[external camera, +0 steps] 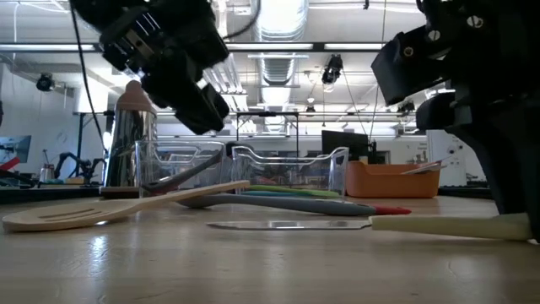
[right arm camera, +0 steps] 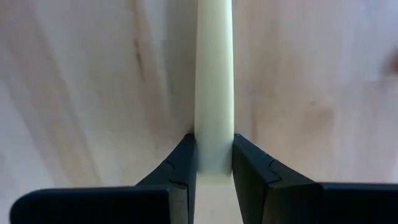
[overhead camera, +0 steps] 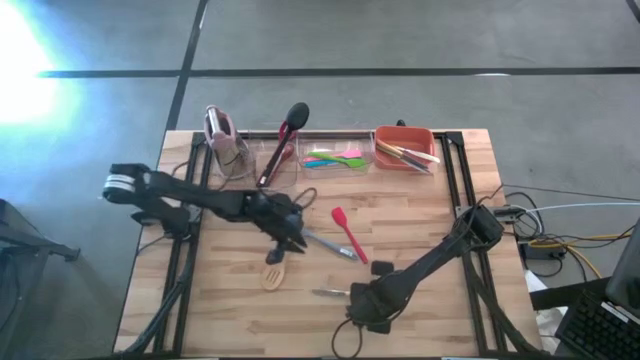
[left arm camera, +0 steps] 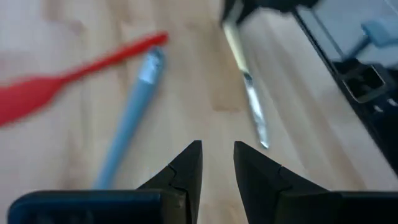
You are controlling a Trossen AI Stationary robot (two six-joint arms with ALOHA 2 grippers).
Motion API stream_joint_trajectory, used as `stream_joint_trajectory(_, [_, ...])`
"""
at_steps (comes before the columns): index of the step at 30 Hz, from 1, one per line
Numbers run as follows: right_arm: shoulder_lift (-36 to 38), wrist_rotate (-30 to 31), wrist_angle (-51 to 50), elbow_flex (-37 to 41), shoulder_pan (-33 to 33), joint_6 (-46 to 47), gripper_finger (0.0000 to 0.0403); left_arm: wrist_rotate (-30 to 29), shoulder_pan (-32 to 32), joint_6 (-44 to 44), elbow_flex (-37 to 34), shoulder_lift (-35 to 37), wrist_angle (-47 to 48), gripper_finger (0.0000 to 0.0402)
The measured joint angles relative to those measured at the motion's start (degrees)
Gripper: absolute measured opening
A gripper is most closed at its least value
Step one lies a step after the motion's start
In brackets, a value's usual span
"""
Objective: Pick & Place Kitchen Items
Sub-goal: Put the yellow knife into the orange bin
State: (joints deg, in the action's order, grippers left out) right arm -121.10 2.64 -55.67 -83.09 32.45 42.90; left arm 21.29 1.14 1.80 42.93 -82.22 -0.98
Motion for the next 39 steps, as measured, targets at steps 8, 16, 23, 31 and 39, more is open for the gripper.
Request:
stream_joint_trajectory(8, [-0.02,5.55,-3.40,0.11,-0.04,-0.09,0.0060,2.09,-0.02,-3.85,10.15,-7.89,12.77,0.0094])
stream_joint_trajectory(16, [-0.04,9.84,-5.23,0.17,-0.11,-0.09,0.0060,5.31,-0.39,-7.34,15.71,-10.40,19.06,0.0094])
stream_joint_trajectory(23, [0.02,11.79,-6.24,0.20,-0.17,-0.48,0.0060,7.31,-0.48,-6.38,17.72,-13.27,20.71,0.0096])
stream_joint_trajectory(31, [0.74,13.51,-7.79,0.28,-0.35,-0.89,0.0060,10.49,-0.52,-5.32,21.79,-17.06,25.23,0.0168])
stream_joint_trajectory(39, [1.38,14.93,-9.53,0.46,-1.57,-1.66,0.0060,14.54,-0.50,-6.87,25.95,-22.19,26.95,0.0208])
